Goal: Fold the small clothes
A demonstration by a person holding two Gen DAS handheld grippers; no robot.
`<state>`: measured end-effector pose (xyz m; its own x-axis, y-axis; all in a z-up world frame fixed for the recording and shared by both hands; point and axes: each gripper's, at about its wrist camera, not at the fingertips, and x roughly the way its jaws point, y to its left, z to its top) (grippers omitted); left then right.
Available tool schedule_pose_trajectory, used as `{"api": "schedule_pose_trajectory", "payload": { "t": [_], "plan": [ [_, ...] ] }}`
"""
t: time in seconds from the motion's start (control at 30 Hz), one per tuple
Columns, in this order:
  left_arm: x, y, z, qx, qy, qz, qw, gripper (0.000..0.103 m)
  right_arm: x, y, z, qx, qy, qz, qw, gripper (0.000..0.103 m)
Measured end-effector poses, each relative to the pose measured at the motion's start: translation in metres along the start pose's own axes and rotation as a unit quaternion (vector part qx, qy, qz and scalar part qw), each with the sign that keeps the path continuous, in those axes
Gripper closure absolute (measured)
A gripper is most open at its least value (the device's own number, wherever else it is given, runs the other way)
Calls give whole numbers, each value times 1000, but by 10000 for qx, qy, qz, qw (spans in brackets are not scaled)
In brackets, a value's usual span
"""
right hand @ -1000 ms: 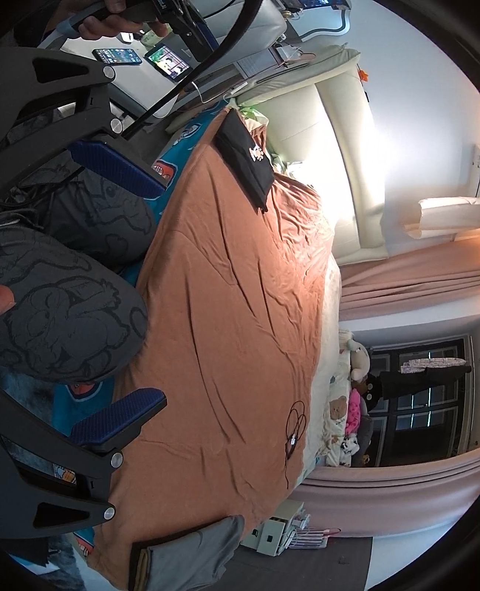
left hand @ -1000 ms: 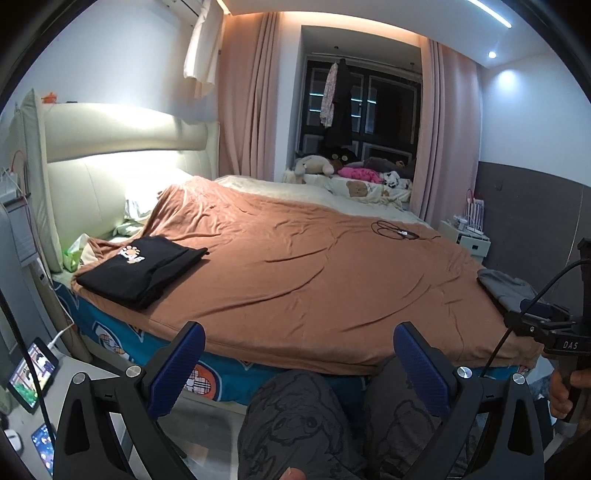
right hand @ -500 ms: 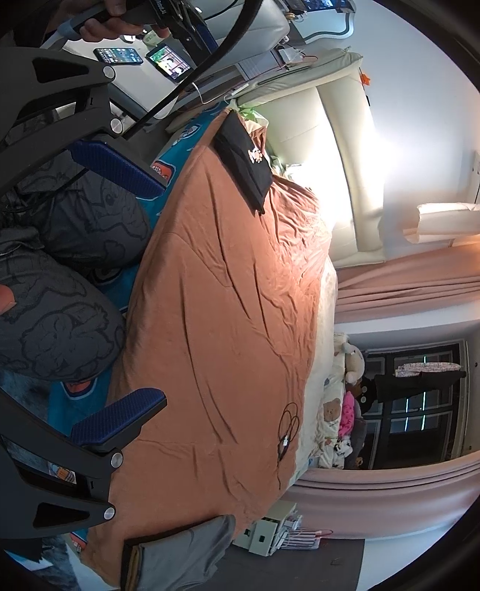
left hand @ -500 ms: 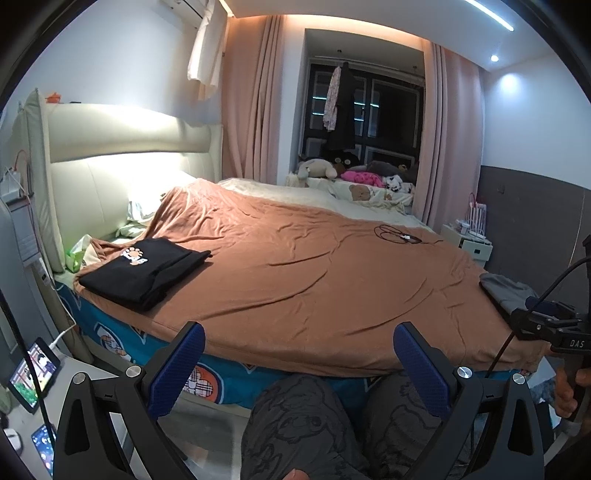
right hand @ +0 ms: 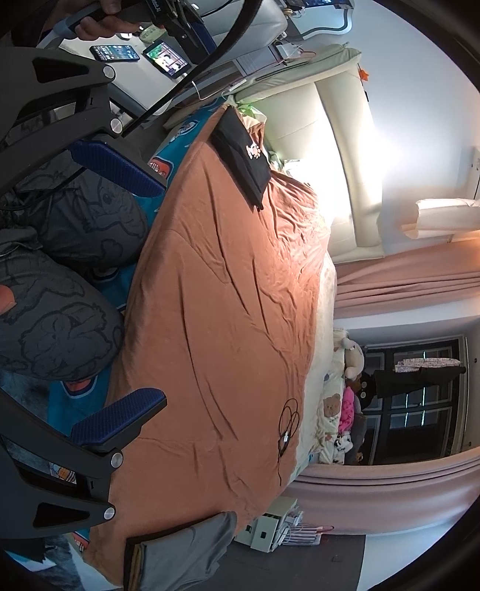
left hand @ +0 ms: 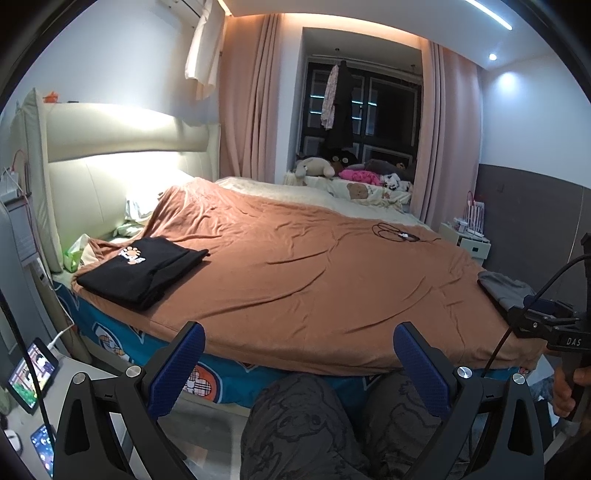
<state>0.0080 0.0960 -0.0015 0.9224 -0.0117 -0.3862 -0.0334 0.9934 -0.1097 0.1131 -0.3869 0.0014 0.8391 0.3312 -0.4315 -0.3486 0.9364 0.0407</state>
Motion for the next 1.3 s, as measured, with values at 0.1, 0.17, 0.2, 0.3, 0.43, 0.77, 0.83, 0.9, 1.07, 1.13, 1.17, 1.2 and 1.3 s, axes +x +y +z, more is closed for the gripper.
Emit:
{"api": "schedule_pose_trajectory", "payload": {
  "t": [0.1, 0.17, 0.2, 0.3, 0.43, 0.77, 0.83, 0.9, 1.07, 1.13, 1.17, 1.2, 1.3],
  "plan": [
    [-1, -1, 0, 1, -7, 26, 10000, 0, 0, 0, 0, -37, 10, -3, 10000, 0],
    [-1, -1, 1, -1, -3, 15, 10000, 0, 1, 0, 1, -52, 21, 18, 10000, 0],
    [-1, -1, 1, -1, 1, 12, 10000, 1, 1, 0, 1, -56, 23, 21, 10000, 0],
    [-1, -1, 2, -2, -17, 16, 10000, 0, 2, 1, 2, -61, 26, 31, 10000, 0],
    [-1, -2, 2, -2, -25, -14, 10000, 0, 4, 2, 2, -93, 35, -10, 9999, 0],
    [1, 0, 3, -42, -22, 7, 10000, 0, 4, 1, 3, -102, 23, -8, 9999, 0],
    [2, 1, 2, -51, -3, 6, 10000, 1, 6, 1, 1, -112, 44, -27, 9999, 0],
    [3, 0, 2, -49, 20, 12, 10000, 0, 8, 0, 1, -95, 64, -15, 9999, 0],
    [5, 3, 2, -68, 35, 9, 10000, 1, 8, 0, 1, -93, 62, -18, 9999, 0],
    [6, 4, 2, -59, 33, 32, 10000, 0, 8, 1, 1, -102, 59, -29, 9999, 0],
    [6, 5, 2, -71, 35, 36, 10000, 0, 8, 1, 2, -116, 56, -31, 9999, 0],
    [7, 6, 3, -94, 39, 32, 9999, 1, 8, 2, 2, -133, 55, -33, 9999, 0],
    [6, 8, 2, -116, 21, 10, 9999, 1, 9, 2, 1, -152, 60, -42, 9999, 0]
  ]
}}
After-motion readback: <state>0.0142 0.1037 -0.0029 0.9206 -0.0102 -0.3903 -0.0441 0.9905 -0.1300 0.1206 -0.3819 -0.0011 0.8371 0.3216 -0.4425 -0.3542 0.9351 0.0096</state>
